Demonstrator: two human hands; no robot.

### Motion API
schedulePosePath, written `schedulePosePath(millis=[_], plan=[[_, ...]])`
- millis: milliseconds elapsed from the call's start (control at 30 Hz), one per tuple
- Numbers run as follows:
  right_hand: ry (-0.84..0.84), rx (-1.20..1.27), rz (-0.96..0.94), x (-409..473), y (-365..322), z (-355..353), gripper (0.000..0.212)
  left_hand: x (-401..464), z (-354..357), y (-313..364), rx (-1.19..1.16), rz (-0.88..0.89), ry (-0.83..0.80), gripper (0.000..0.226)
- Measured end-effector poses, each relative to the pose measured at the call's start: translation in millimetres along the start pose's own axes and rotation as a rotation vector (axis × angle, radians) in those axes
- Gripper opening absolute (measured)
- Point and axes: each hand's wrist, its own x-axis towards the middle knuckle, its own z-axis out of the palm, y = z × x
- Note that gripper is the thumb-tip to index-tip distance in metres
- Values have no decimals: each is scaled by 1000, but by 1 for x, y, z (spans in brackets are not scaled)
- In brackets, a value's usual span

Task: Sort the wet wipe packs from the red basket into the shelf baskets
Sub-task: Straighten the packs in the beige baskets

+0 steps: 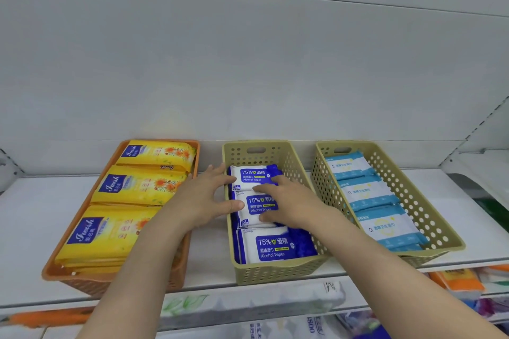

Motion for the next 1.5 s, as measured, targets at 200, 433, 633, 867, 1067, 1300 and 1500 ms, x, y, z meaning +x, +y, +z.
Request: schedulePosePath(millis=[200, 433, 633, 867, 1067, 1300, 1500], plan=[[12, -2, 22, 3, -2, 5, 69, -1, -2, 3, 41, 5, -1, 68], [25, 39, 33, 5, -6, 3, 70, -4, -7, 0, 63, 8, -11, 66], [33, 44, 16, 25, -16, -2, 63, -5, -10, -2, 85, 4, -6, 67], [74, 127, 20, 21, -11, -3, 69, -2, -10, -4, 121, 31, -8, 72], [12, 68, 1, 16, -21, 6, 70, -2, -7, -7, 115, 40, -6, 73], [182, 117, -82, 11, -12, -16, 55, -2, -9, 2, 142, 31, 30, 63], [413, 245, -120, -8, 45, -56, 39, 29, 6, 66, 52, 132, 191, 64]])
